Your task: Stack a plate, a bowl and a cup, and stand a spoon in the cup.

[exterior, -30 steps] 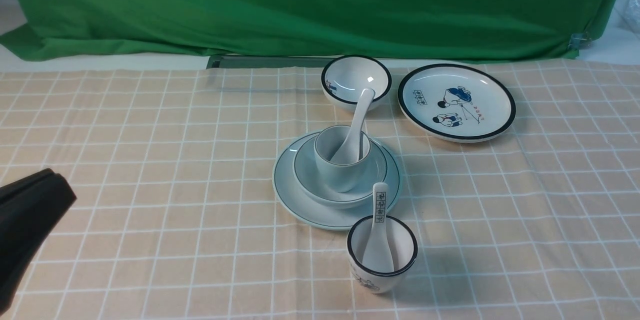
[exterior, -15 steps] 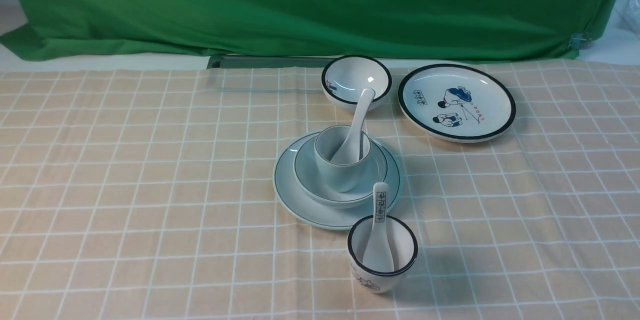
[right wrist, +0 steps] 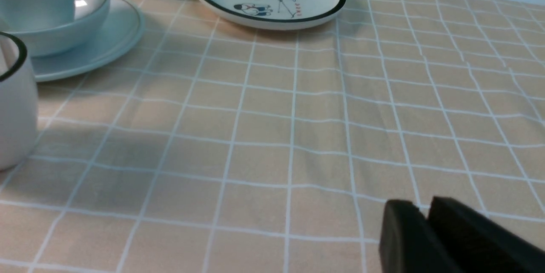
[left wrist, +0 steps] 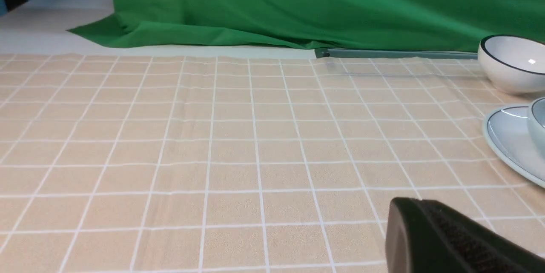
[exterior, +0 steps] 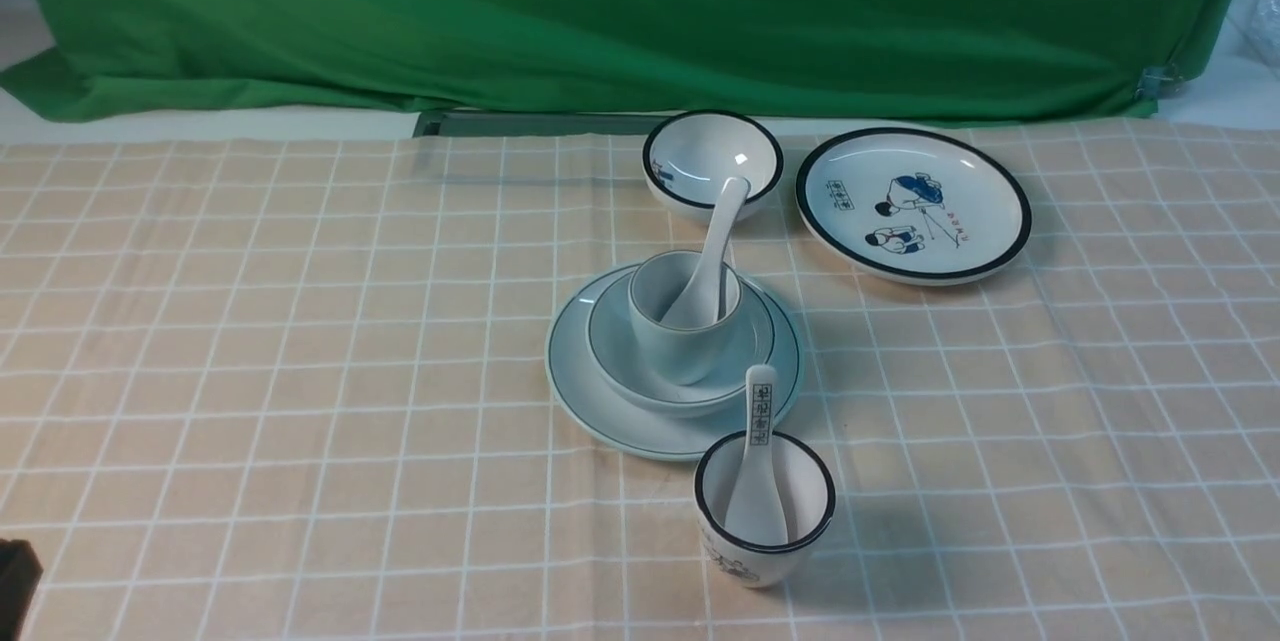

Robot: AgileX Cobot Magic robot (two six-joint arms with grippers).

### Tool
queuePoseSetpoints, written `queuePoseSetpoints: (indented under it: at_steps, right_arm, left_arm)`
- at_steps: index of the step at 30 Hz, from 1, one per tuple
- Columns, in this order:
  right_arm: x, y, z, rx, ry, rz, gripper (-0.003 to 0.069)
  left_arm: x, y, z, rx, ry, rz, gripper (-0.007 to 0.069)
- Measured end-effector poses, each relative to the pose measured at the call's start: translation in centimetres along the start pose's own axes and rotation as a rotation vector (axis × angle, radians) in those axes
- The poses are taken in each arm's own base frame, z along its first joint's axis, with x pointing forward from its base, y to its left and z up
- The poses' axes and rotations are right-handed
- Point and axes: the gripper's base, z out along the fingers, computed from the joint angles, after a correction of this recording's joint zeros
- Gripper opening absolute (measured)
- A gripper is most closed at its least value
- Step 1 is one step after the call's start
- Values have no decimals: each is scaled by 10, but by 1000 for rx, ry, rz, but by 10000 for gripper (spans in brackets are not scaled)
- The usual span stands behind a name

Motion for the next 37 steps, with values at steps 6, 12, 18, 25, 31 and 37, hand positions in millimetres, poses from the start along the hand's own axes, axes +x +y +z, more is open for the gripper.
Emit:
queuePoseSetpoints:
  at_steps: [6,12,18,25,31,37]
  right_arm:
    - [0,0,0,0,0,0,132]
    - [0,0,0,0,0,0,150]
    - [0,0,0,0,0,0,158]
    - [0,0,0,0,0,0,171]
    - [0,0,0,0,0,0,182]
    - [0,0,0,0,0,0,193]
  left_arm:
    - [0,0,0,0,-3,0,4]
    - [0,0,0,0,-3,-1,4]
    - [0,0,0,0,-3,-1,4]
    - [0,0,0,0,-3,-1,4]
    - [0,0,0,0,-3,-1,4]
    - [0,0,0,0,-3,-1,6]
